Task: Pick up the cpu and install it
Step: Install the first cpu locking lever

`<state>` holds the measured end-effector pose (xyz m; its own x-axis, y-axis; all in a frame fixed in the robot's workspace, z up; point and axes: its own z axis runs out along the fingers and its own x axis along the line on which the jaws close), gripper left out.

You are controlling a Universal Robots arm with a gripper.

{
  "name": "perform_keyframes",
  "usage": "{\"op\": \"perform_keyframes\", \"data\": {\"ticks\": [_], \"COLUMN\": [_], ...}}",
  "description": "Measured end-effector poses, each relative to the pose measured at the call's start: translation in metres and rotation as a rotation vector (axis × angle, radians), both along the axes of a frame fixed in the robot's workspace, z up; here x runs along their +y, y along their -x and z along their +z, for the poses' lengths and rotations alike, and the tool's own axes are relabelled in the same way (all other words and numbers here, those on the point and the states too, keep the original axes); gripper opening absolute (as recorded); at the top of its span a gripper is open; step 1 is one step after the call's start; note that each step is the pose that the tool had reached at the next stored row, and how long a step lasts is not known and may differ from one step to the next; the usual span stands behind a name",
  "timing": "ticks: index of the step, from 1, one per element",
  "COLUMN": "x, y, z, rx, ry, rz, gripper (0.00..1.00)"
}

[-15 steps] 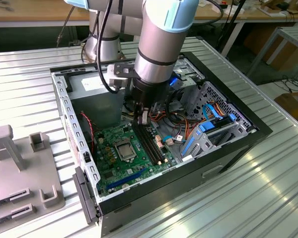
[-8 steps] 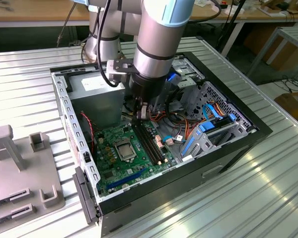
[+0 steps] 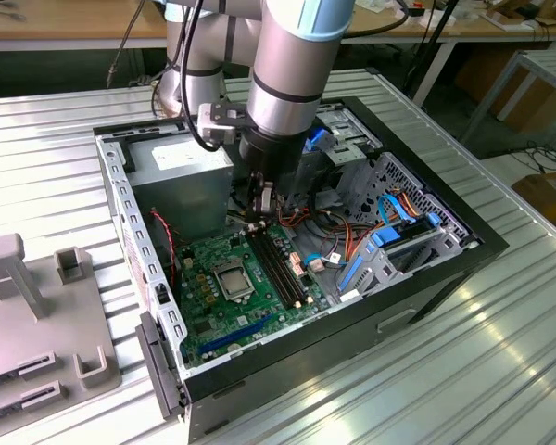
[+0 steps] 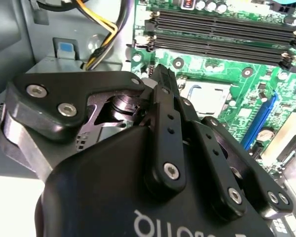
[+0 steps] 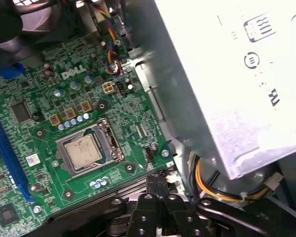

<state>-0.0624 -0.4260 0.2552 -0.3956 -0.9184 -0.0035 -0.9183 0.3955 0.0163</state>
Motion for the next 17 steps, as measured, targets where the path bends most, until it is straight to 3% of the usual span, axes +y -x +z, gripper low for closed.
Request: {"op": "perform_keyframes", "data": {"ticks": [10,17], "x": [0.0017,0.0025], "y": [0.0104,0.0052], "z": [-0.0025,-0.0026], "rx": [0.0,0.0], "ry": [-0.0005,-0.0005], "rz": [0.011,0.012], "gripper": [0.11,0.11]}}
